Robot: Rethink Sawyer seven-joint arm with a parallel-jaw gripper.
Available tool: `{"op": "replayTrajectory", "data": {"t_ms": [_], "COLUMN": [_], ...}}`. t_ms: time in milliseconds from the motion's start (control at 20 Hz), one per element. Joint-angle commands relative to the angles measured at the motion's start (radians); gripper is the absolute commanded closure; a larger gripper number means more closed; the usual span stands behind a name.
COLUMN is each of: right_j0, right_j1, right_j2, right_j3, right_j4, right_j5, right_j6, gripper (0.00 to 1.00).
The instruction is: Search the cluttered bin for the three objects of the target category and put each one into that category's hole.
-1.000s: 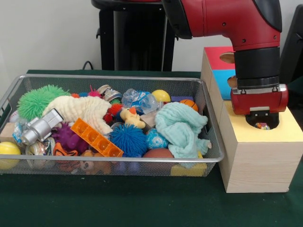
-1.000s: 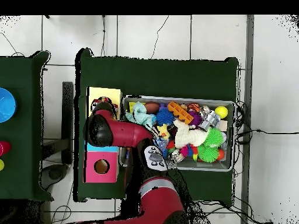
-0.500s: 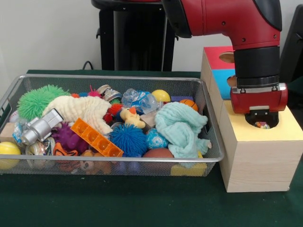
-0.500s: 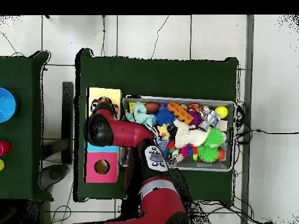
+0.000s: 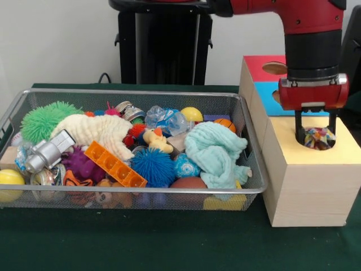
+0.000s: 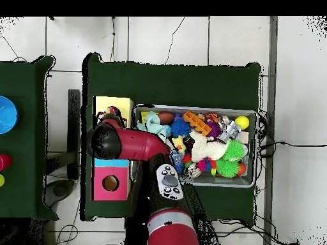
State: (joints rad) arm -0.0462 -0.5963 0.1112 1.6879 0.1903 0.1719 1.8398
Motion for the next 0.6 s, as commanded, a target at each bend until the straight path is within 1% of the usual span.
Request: {"op": "replayTrajectory", "data": {"t_ms": [50,200,450,600], "right_j0": [0.041,0.06,0.061,0.062], "right_j1": [-0.083,-0.081,-0.076,-0.086], "right_j2": [-0.108,-0.128,-0.13,-0.13], "right_j3": [0.014,0.002,0.006,0.017], "right_j4": [0.049,0.058,0.071,0.074], "right_j5": [0.288,0.296,0.281,0.279], "right_j6": [0.218,0.227,0.214,0.209], "gripper": [0.0,0.0,0.0,0.0]}}
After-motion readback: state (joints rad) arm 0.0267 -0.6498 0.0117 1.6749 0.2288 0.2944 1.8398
